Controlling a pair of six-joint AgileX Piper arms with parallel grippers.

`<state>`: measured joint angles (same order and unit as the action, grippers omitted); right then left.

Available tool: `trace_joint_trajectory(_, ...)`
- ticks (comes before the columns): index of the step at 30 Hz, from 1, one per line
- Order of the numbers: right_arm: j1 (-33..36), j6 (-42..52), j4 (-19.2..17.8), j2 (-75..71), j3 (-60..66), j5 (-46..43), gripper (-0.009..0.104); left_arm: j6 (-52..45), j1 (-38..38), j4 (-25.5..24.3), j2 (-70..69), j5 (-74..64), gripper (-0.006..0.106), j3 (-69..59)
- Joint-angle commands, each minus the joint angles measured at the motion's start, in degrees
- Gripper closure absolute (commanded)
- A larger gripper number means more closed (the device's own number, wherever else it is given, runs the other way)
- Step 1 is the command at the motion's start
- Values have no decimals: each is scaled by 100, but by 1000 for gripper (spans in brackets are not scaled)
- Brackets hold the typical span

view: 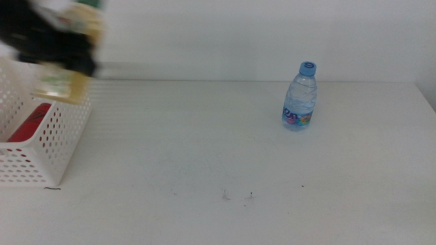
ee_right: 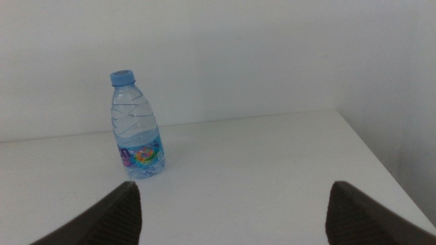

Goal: Use arms to grab the bottles and put them into the dustbin to the left of the table.

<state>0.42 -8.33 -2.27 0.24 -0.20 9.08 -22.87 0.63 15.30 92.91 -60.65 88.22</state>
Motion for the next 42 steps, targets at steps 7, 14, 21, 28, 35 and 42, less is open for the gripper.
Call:
trace_joint_trajectory(7,-42,37,-37,-24,20,-41,8,-284,1557,181,215,-472,102,874)
trace_joint_trajectory(14,-42,37,-37,-24,20,-41,8,-301,1821,63,822,-524,102,899)
trace_joint_trajectory(21,-42,37,-37,-24,20,-41,8,-420,1821,128,1499,-448,102,899)
trace_joint_trajectory(28,-42,37,-37,-24,20,-41,8,-433,1821,18,1994,-351,90,899)
trace_joint_trajectory(35,-42,37,-37,-24,20,-41,8,-561,1821,39,2089,-291,32,899)
trace_joint_trajectory(42,-42,37,-37,-24,20,-41,8,-531,1821,260,1519,-241,7,909)
